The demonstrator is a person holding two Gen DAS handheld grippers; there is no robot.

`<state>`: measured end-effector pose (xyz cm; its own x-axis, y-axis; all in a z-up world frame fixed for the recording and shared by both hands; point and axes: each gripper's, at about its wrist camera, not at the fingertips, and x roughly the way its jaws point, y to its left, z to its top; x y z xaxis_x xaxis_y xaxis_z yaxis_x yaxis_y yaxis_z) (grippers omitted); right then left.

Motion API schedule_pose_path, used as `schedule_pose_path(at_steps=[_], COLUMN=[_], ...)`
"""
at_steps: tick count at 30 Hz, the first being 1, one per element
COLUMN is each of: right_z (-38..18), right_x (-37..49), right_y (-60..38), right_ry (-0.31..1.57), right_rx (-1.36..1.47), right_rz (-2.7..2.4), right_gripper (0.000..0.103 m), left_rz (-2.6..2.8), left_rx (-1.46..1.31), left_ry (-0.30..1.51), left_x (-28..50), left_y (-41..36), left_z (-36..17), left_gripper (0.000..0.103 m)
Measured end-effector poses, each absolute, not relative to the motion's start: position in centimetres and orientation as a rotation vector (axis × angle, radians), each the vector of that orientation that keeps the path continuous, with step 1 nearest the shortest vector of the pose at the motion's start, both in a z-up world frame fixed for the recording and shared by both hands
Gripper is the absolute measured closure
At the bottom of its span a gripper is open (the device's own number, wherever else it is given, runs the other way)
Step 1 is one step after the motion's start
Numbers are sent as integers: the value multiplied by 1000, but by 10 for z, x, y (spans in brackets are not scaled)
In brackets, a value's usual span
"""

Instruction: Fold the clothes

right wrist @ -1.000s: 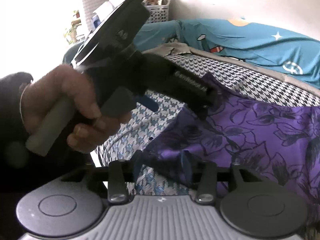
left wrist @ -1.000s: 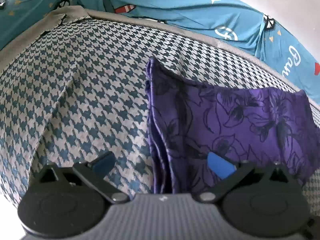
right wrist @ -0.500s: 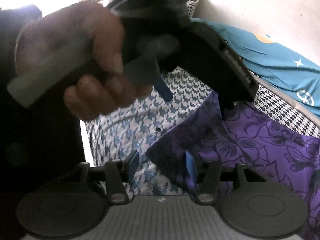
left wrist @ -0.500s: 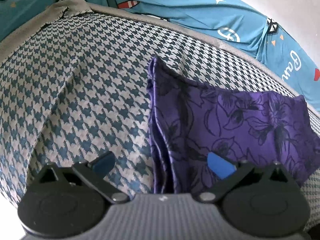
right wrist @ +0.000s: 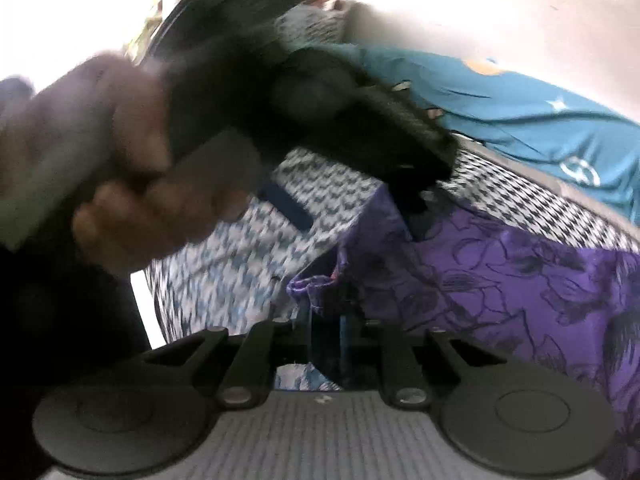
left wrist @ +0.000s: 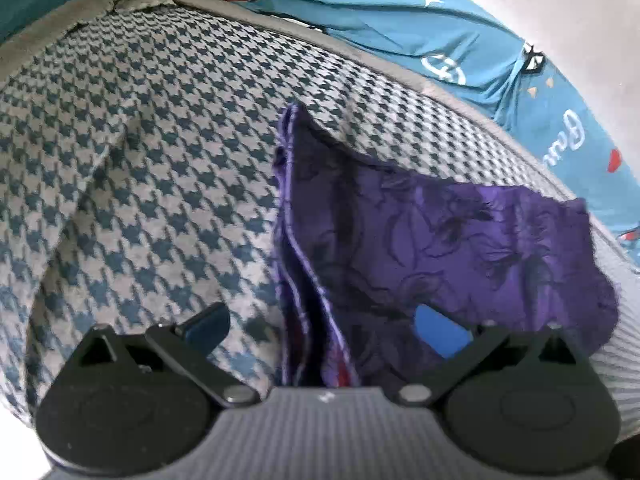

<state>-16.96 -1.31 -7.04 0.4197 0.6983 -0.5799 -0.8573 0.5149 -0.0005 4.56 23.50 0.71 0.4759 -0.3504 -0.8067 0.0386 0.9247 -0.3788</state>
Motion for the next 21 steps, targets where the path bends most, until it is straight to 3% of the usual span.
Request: schedule_pose_path(at_steps=[6, 11, 16, 18, 19, 21], right_z=[-48, -47, -52, -53, -54, -55], right_x=[-141, -137, -147, -151, -153, -156], right_y=[-45, -53, -47, -47, -46, -44], right_ry=[633, 654, 637, 623, 615, 599], right_rx=[-94, -74, -134, -161, -175, -204], right_rz=[949, 943, 959, 965, 964, 963], right_gripper=[90, 90, 89, 88, 86, 71], left_rz=[-330, -415, -446, -450, -451, -450], left_rx=[-463, -471, -446, -448, -447, -446], left_ry=[1063, 1078, 1082, 1078, 1077, 1074], left_x=[52, 52, 52, 53, 52, 52], left_y=[243, 229, 218, 217, 217, 216], left_z=[6, 3, 0, 0, 0, 0], left_gripper=[0, 2, 22, 24, 25, 25])
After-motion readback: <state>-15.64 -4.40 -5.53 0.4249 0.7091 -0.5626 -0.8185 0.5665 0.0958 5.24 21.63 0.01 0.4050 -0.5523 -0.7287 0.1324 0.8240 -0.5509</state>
